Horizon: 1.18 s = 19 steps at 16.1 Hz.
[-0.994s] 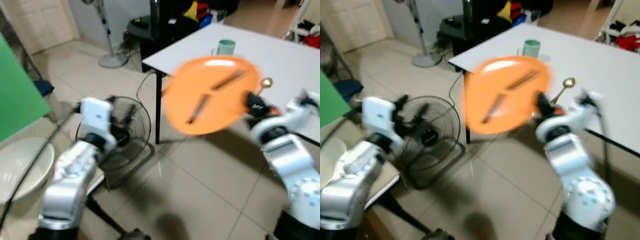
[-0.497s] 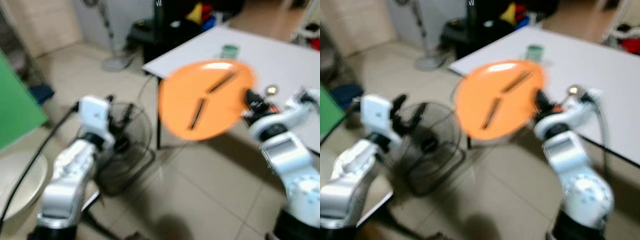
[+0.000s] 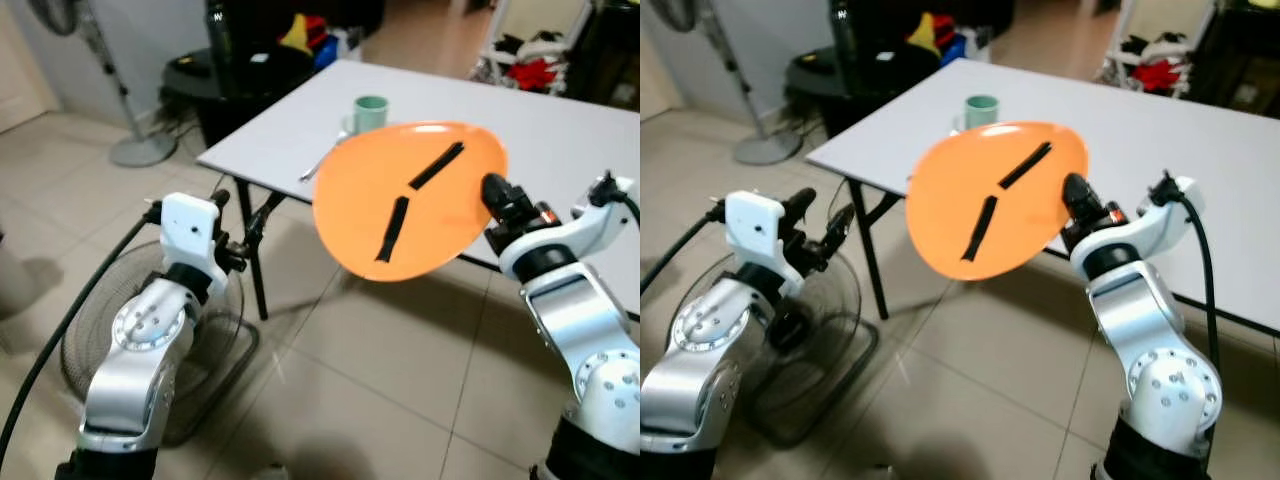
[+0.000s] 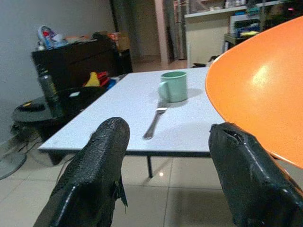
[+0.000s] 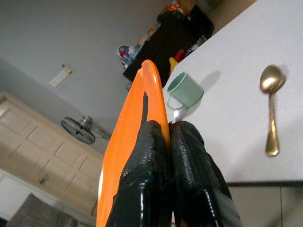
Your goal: Setting the table
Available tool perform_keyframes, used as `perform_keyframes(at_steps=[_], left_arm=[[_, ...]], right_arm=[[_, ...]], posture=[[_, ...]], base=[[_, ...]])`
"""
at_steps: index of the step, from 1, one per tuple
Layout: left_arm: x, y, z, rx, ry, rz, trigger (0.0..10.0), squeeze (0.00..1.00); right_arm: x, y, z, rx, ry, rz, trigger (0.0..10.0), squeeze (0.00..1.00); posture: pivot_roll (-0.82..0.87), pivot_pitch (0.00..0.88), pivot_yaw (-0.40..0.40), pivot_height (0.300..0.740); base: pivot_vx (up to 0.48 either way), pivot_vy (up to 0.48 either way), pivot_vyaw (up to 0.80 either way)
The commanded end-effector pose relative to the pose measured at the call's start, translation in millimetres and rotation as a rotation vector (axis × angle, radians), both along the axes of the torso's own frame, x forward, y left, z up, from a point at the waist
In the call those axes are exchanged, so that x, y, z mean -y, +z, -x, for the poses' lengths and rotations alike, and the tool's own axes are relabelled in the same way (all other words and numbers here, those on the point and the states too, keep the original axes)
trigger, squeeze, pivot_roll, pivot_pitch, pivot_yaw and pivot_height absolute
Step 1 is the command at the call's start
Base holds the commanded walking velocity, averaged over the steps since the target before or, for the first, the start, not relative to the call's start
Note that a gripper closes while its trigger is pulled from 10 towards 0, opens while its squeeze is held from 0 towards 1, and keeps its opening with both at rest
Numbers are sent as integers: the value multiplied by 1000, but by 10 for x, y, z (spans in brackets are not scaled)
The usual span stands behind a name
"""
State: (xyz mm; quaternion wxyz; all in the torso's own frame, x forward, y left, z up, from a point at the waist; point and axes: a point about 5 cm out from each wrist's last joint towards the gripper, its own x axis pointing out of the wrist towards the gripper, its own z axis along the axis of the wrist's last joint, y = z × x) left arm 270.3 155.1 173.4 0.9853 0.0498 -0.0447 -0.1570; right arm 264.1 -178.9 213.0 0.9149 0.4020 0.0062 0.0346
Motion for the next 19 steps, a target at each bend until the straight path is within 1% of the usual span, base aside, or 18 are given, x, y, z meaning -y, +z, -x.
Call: perform_keyframes(at_steps=[1,10,19], left_arm=[[33,22,-9,7,-14,2,10000,0],[0,5,17,1,3,4,10000,0],[16,-3,17,-4,-7,6,10000,0]], right_arm=[[51,78,6,37,-17,-11,10000,0],[11,65,-29,25,7,-5,10000,0],[3,52,-38,20,8,-9,10000,0]], posture=[[82,0,57,727],[95,0,40,727],[95,0,41,727]], base=[[315,0,0],[315,0,0],[313,0,0]])
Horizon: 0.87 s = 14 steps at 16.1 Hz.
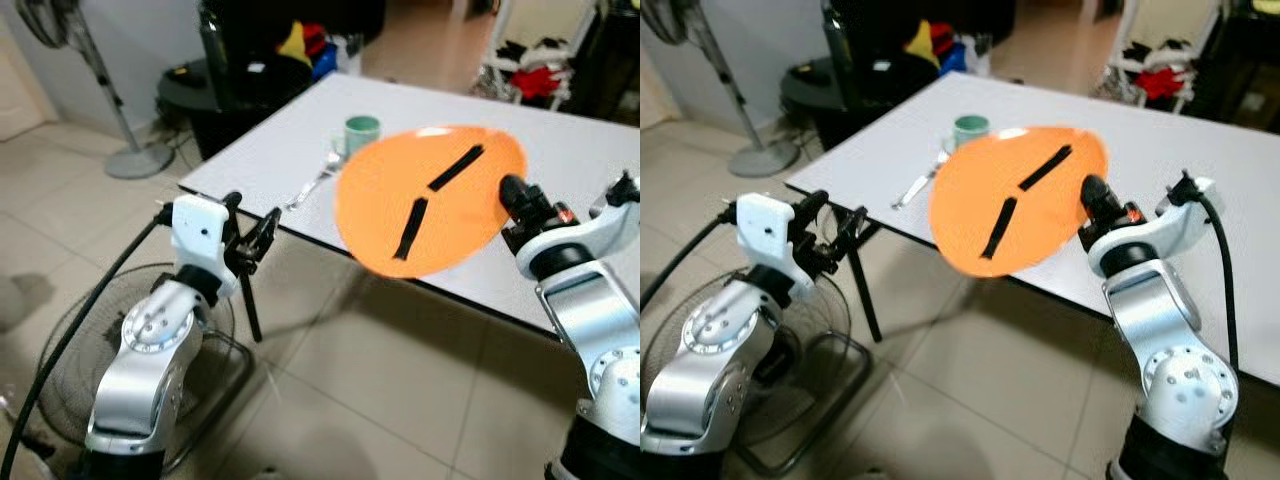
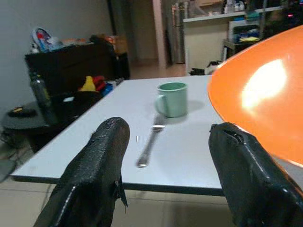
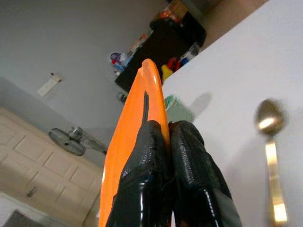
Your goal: Setting the table
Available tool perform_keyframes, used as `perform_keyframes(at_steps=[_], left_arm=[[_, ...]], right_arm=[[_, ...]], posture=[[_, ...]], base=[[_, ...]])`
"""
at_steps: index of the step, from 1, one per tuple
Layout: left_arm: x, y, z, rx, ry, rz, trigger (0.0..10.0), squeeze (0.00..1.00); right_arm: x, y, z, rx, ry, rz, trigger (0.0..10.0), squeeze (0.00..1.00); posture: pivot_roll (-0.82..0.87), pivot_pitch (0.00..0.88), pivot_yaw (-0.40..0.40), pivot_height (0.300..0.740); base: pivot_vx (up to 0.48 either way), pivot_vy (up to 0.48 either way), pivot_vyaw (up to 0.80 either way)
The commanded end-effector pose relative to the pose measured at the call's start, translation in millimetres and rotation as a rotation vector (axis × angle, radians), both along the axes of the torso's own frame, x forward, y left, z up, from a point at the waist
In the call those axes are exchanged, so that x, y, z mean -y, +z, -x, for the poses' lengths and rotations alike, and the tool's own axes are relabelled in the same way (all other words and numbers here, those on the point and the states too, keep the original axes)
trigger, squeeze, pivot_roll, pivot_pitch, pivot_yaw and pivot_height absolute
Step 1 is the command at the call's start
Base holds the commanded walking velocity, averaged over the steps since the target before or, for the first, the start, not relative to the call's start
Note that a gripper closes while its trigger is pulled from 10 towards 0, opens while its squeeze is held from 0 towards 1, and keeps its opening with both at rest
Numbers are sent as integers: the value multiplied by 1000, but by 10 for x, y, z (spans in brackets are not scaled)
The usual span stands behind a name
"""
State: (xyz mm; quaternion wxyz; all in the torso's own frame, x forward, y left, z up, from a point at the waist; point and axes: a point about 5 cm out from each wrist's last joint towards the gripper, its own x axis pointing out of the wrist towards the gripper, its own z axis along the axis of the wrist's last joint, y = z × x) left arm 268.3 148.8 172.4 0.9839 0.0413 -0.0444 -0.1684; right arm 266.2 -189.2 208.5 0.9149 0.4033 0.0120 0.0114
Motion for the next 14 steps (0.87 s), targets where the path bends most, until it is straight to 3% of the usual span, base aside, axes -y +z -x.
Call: perform_keyframes(at_steps=[1,6,10,14], left_arm=[[-49,7,0,0,17,-10,10000,0],[-40,9,5,2,10,-13,10000,0],[-36,11,11,5,5,-11,10000,0],[-54,18,16,9,6,-18,10000,0]], right_arm=[[-98,93,-14,49,47,-9,10000,0],[-101,62,-2,39,56,-11,10000,0],[-130,48,5,34,77,-18,10000,0],[-159,26,15,28,95,-14,10000,0]], posture=[[95,0,41,727],[100,0,34,727],[100,0,34,727],[106,0,32,727]], base=[[311,0,0],[315,0,0],[315,0,-781],[314,0,0]])
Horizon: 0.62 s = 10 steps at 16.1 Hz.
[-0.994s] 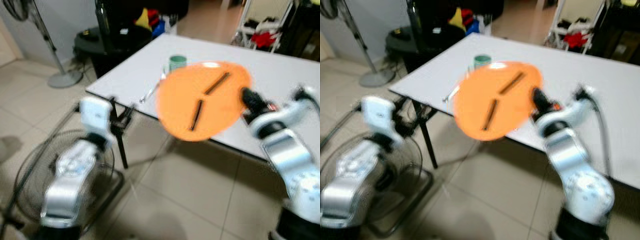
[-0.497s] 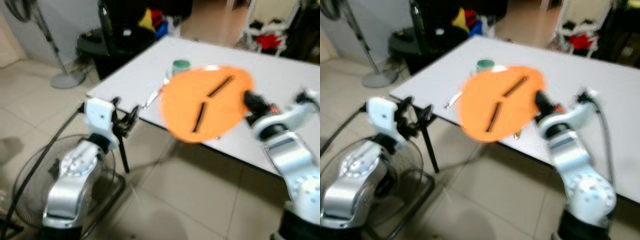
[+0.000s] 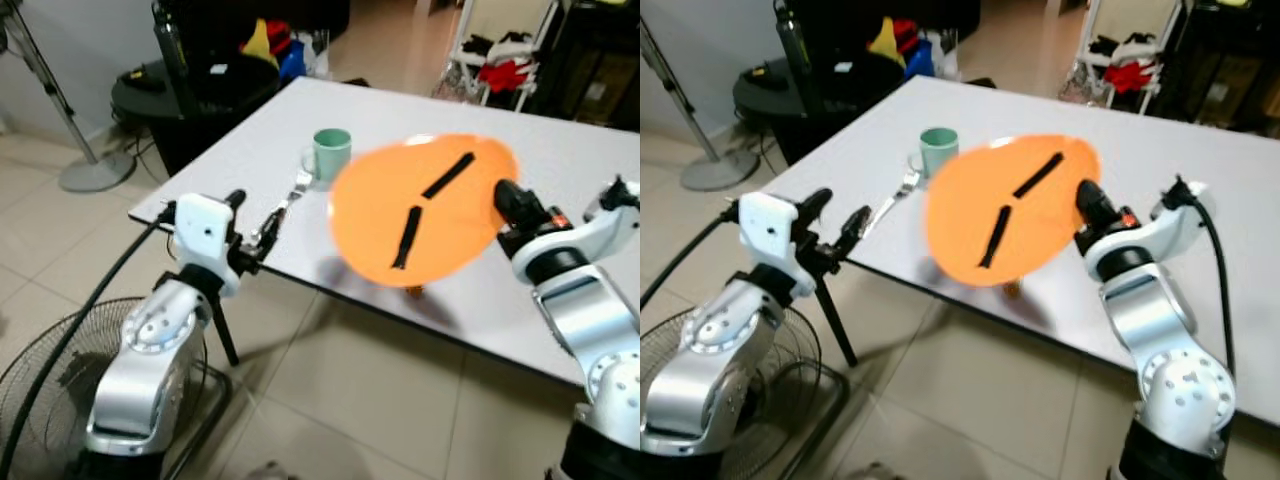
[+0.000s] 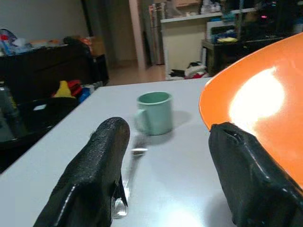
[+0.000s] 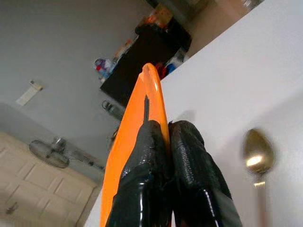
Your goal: Setting the table
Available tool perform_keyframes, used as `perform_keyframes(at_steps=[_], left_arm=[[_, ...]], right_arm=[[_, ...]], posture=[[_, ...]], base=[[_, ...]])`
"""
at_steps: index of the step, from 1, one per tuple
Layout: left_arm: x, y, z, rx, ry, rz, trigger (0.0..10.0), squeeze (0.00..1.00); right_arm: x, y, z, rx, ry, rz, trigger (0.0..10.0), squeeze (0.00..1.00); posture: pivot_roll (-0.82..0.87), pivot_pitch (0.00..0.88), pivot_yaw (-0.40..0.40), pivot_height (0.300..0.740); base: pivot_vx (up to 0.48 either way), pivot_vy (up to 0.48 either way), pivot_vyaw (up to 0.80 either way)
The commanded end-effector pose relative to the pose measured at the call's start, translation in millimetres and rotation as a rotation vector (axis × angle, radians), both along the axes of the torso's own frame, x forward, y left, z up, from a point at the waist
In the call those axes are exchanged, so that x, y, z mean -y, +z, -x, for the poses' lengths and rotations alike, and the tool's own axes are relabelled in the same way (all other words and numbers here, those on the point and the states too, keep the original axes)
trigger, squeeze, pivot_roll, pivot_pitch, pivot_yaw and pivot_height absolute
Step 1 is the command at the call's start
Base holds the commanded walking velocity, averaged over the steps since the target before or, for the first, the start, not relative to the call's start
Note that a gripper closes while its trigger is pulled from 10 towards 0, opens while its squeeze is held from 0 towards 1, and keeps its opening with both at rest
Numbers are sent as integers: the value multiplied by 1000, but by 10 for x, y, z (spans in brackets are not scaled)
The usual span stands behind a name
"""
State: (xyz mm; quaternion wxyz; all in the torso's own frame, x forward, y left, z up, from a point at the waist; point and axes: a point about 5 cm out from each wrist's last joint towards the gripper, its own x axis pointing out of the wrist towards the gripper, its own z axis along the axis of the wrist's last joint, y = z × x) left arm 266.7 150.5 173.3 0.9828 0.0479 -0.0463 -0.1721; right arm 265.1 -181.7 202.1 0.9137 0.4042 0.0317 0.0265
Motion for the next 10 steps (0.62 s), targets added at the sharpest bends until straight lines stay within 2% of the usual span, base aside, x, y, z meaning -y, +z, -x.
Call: perform_keyframes(at_steps=[1,10], left_arm=[[-43,10,4,4,15,-6,10000,0],[-81,0,51,0,32,-14,10000,0]], right_arm=[[-97,85,4,50,61,-10,10000,0],[-204,22,-39,17,136,23,10000,0]], posture=[[107,0,31,727],[131,0,13,727]], base=[[315,0,0],[313,0,0]])
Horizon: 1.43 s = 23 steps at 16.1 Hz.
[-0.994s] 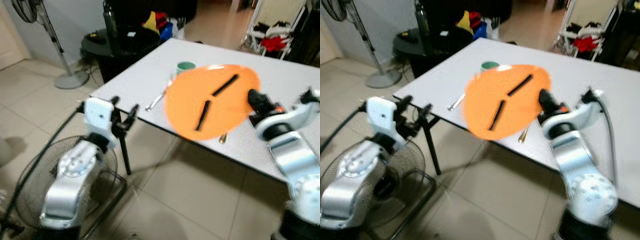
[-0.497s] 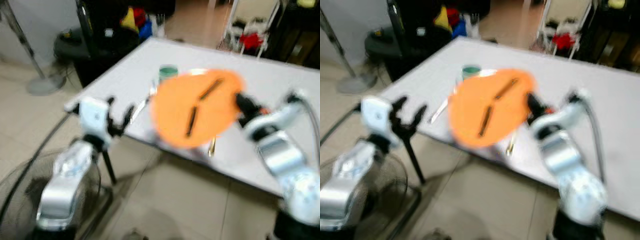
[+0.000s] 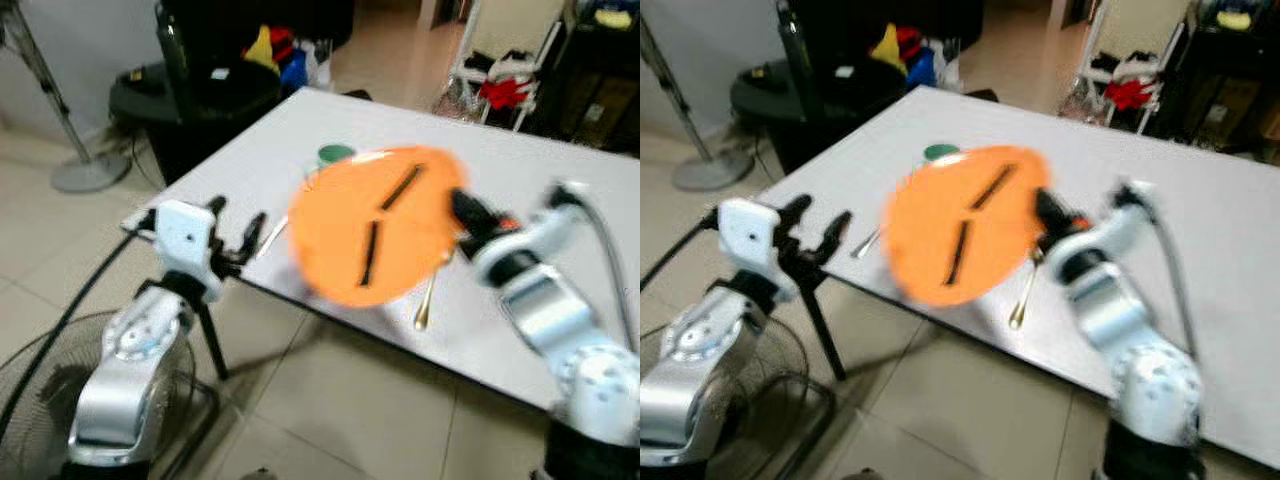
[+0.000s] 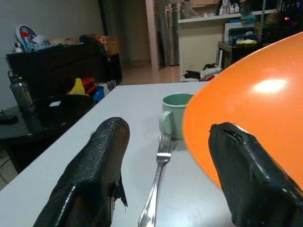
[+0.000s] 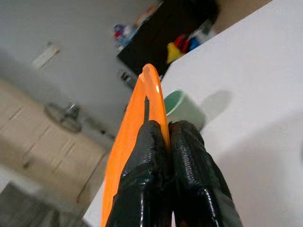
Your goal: Setting the table
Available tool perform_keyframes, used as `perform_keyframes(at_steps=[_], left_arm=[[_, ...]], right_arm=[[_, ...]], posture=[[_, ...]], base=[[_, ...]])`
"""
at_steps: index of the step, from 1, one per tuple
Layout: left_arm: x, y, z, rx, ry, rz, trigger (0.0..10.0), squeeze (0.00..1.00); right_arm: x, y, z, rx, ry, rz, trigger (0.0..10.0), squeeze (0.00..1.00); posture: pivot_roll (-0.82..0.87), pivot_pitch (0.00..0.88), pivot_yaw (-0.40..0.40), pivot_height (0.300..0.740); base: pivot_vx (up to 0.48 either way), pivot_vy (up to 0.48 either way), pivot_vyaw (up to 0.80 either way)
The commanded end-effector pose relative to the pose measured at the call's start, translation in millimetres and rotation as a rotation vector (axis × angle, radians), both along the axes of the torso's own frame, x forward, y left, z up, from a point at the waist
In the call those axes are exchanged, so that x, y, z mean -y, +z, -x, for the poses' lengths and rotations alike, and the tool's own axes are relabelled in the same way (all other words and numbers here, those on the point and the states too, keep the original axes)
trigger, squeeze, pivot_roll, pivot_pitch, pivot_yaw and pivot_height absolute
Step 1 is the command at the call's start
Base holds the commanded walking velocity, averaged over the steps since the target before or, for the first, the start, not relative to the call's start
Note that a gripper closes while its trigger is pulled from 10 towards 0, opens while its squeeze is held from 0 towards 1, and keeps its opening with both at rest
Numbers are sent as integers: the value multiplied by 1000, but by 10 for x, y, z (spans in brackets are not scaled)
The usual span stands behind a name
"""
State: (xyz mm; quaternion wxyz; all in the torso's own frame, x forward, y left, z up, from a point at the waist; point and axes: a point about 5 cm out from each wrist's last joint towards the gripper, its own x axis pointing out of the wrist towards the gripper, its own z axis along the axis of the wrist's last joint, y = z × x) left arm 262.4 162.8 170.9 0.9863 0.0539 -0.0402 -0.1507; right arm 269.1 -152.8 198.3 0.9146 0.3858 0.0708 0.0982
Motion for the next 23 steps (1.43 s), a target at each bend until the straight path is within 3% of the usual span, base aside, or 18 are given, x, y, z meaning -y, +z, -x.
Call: perform_keyframes(at_steps=[1,8,12,15,17,19,23], left_arm=[[37,23,19,7,-11,-4,10000,0],[36,-5,59,-27,-24,9,10000,0],[123,-83,102,-80,-123,-47,10000,0],[233,-184,164,-150,-304,-83,10000,0],[237,-186,166,-152,-313,-83,10000,0],[249,-198,209,-181,-411,-92,10000,0],[260,-189,222,-182,-429,-94,10000,0]], right_arm=[[77,49,0,24,-24,-12,10000,0],[15,-42,-46,-23,-1,0,10000,0],[-10,-94,-92,-55,-1,9,10000,0],[-5,-188,-170,-102,-13,16,10000,0],[-2,-194,-179,-105,-16,15,10000,0],[5,-284,-287,-135,-31,6,10000,0],[42,-530,-408,-230,-49,9,10000,0]], posture=[[137,0,10,727],[149,0,7,727],[147,0,11,727],[154,0,3,727],[154,0,3,727],[153,0,14,727],[158,0,21,727]], base=[[311,0,0],[259,0,0],[0,0,0],[0,0,0],[0,0,0],[0,0,0],[0,0,0]])
